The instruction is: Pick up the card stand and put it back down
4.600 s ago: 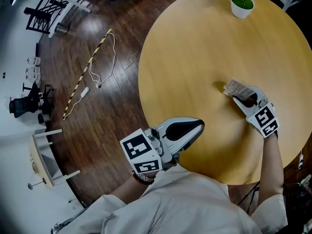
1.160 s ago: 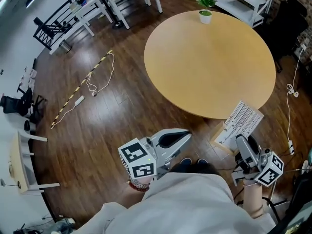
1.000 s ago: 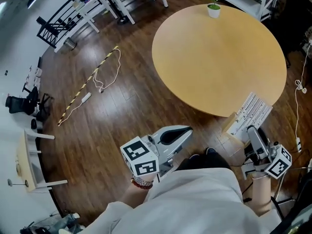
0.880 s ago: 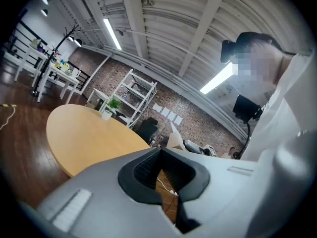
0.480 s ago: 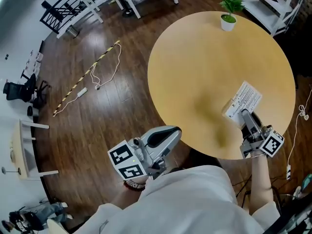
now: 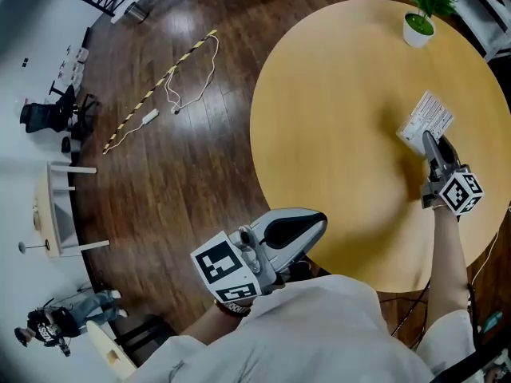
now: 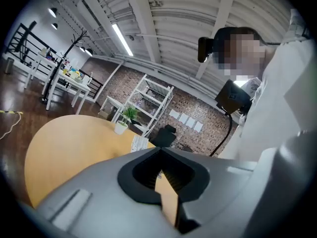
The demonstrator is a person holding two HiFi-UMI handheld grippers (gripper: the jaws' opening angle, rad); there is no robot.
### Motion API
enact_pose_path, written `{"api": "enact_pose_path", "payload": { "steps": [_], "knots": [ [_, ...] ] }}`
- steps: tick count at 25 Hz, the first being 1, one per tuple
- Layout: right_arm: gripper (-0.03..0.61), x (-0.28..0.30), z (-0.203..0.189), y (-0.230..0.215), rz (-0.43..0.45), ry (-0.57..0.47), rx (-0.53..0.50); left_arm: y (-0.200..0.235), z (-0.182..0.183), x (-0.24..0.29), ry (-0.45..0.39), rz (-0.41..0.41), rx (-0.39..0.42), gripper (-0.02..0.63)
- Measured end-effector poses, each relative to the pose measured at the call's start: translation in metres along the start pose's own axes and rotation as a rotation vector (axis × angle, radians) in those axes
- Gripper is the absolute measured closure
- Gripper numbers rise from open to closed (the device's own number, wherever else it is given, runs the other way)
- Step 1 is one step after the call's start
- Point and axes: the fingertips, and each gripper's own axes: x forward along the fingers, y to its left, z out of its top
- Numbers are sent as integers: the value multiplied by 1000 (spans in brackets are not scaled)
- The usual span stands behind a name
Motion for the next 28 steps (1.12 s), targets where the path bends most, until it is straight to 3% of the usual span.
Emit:
{"api": "enact_pose_path", "payload": {
  "steps": [5,12,16,19,22,25,28],
  "knots": [
    [446,40,-42,-15,-17,134,-339,25,-30,29,31,4,-114,627],
    [451,23,-110,-9,69,319,-509,32,-45,34,38,-11,-119,627],
    [374,17,-108,-11,76,348,-482,26,-43,42,41,-39,-153,627],
    [364,0,-111,-9,41,351,-471,13,-46,38,41,-66,-147,627],
    [364,-26,-112,-17,-57,345,-460,7,-44,29,38,-79,-135,627],
    [365,-72,-110,-18,-193,278,-378,-2,-41,11,14,-97,-120,627],
    [368,-132,-106,25,-277,184,-311,-24,-43,-20,-10,-119,-101,627]
  ]
}}
